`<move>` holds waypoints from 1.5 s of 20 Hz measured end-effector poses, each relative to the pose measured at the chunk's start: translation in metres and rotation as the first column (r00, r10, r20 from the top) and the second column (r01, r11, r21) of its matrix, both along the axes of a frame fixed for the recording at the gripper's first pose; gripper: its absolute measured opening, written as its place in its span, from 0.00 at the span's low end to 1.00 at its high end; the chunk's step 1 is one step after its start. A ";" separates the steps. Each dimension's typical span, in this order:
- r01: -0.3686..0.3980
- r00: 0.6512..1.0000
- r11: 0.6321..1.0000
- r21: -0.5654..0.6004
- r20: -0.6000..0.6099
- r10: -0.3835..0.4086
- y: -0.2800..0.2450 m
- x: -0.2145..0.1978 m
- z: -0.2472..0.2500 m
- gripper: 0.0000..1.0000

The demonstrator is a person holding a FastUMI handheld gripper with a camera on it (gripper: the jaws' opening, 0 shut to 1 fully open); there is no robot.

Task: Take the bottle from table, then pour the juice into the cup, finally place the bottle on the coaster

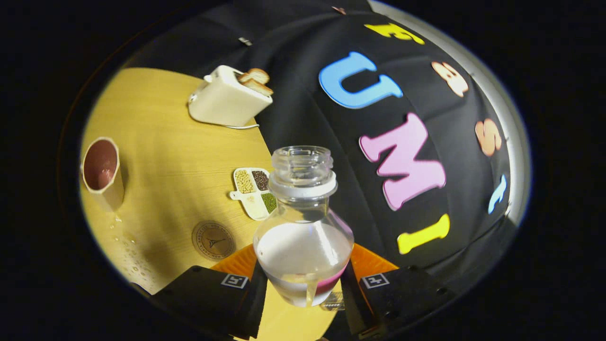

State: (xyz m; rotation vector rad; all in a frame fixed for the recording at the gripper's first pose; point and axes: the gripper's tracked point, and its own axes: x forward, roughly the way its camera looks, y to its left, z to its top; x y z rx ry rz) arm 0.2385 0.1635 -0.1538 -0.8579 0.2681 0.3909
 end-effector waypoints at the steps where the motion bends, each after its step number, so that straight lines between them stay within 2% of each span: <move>1: 0.028 0.999 0.998 0.063 -0.025 -0.027 -0.003 0.002 0.000 0.72; 3: 0.080 0.995 0.976 0.201 -0.069 -0.068 -0.007 0.004 -0.002 0.72; 4: 0.100 0.993 0.953 0.286 -0.081 -0.080 -0.006 0.004 0.002 0.72; 7: 0.119 0.993 0.860 0.496 -0.083 -0.089 0.000 -0.001 0.011 0.72; 9: 0.137 0.990 0.793 0.593 -0.108 -0.090 0.008 -0.002 0.006 0.71; 12: 0.195 0.978 0.723 0.663 -0.188 -0.092 0.019 0.007 -0.024 0.71; 14: 0.228 0.968 0.692 0.685 -0.233 -0.088 0.023 0.016 -0.044 0.71; 21: 0.238 0.970 0.588 0.773 -0.218 -0.106 0.030 0.044 -0.067 0.72; 23: 0.241 0.969 0.575 0.782 -0.222 -0.104 0.034 0.045 -0.076 0.72; 24: 0.236 0.971 0.580 0.780 -0.220 -0.099 0.038 0.044 -0.081 0.72; 28: 0.191 0.980 0.637 0.747 -0.184 -0.078 0.043 0.039 -0.093 0.73; 30: 0.177 0.982 0.653 0.737 -0.182 -0.061 0.050 0.035 -0.098 0.74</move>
